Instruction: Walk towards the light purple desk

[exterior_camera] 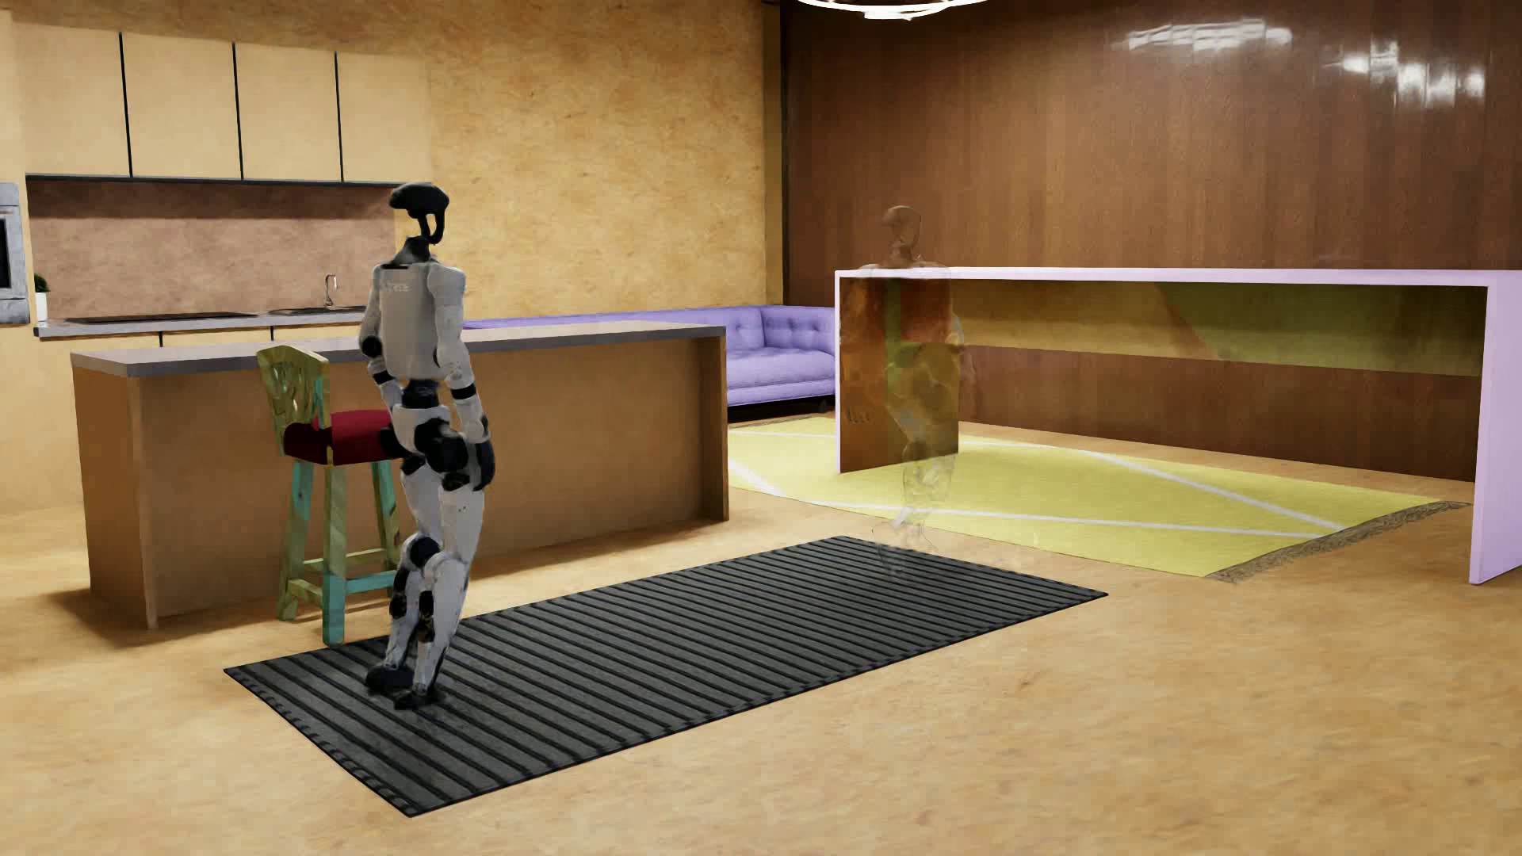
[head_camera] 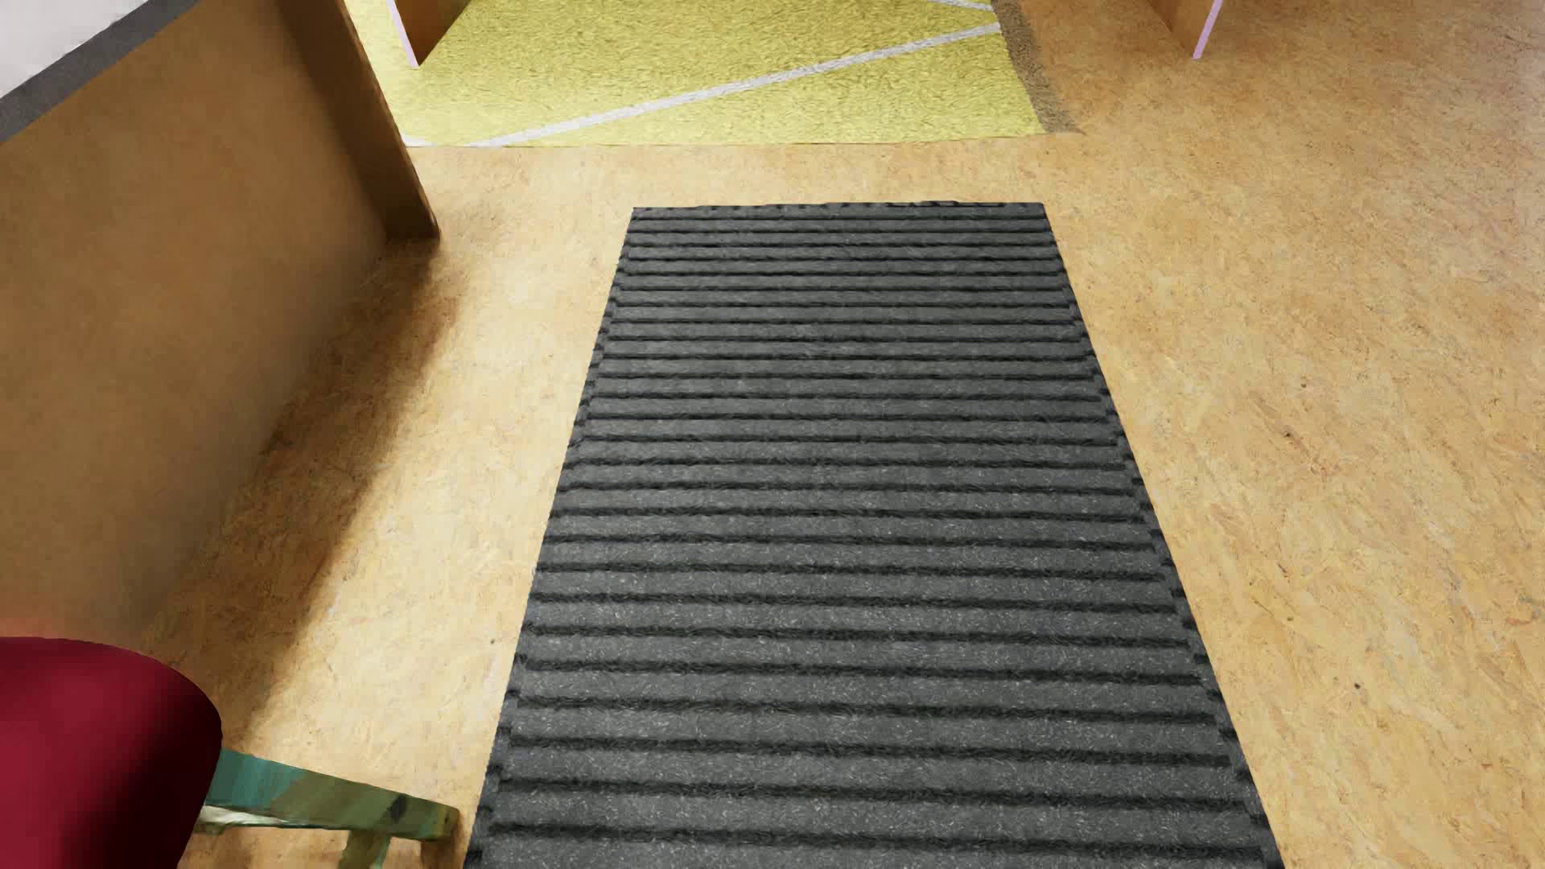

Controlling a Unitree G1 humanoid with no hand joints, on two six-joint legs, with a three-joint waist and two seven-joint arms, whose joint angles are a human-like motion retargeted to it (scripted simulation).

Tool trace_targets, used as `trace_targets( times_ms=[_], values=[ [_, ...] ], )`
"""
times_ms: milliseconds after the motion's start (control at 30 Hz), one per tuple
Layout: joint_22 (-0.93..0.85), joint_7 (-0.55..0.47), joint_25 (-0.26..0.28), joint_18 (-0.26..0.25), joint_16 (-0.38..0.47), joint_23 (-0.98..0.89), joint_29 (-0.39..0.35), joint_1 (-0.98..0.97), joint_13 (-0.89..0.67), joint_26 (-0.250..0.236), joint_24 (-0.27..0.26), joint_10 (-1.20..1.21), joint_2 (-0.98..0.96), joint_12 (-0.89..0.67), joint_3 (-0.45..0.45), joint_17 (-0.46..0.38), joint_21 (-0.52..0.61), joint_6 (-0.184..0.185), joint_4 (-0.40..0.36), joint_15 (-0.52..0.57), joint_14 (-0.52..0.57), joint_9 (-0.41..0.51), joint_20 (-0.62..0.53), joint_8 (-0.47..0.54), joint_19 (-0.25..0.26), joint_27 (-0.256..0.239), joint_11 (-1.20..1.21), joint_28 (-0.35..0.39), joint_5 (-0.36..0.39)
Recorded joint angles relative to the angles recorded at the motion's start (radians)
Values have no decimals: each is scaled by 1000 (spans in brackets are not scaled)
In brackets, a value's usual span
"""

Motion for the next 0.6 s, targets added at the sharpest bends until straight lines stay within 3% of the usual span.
trace_targets(
  times_ms=[33,67,100,133,167,200,267,333,467,533,600],
  values=[
    [2,0,0,0,-3,13,0,-25,6,0,0,14,-27,-8,26,-3,-67,-1,-10,-24,16,-4,-5,0,0,0,23,0,-4],
    [-8,0,0,0,1,9,0,-16,38,0,0,26,12,13,-31,2,-96,-15,-25,-75,9,-18,-2,0,0,0,-65,0,-6],
    [-17,0,0,0,5,5,0,-22,34,0,0,36,-41,0,5,-5,-74,-3,-18,-201,21,-2,-5,0,0,0,266,0,2],
    [-33,0,0,0,8,6,0,-15,45,0,0,53,-87,-2,2,-5,-80,-4,-23,-226,12,8,-10,0,0,0,334,0,-1],
    [-61,0,0,0,13,-4,0,15,55,0,0,37,-156,0,-11,-7,-75,-13,-34,-217,-42,23,17,0,0,0,455,0,-13],
    [-64,0,0,0,28,21,0,62,65,0,0,44,-199,-18,-14,7,-96,-27,-46,-190,-67,57,-25,0,0,0,574,0,-28],
    [-68,0,0,0,32,13,0,113,95,0,0,30,-310,-44,-96,15,-89,-19,-18,-174,-115,64,-24,0,0,0,706,0,-31],
    [-78,0,0,0,26,21,0,180,124,0,0,-19,-410,-78,-158,4,-67,-2,-2,-151,-174,67,-14,0,0,0,618,0,-38],
    [-117,0,0,0,34,91,0,335,147,0,0,-66,-583,-134,-224,0,-89,5,23,35,-341,73,31,0,0,0,417,0,-54],
    [-107,0,0,0,38,108,0,395,152,0,0,-65,-625,-152,-260,-1,-99,5,37,25,-355,81,32,0,0,0,392,0,-62],
    [-73,0,0,0,35,108,0,435,156,0,0,-41,-661,-142,-309,-13,-84,21,71,31,-290,78,-5,0,0,0,526,0,-58]
  ],
)
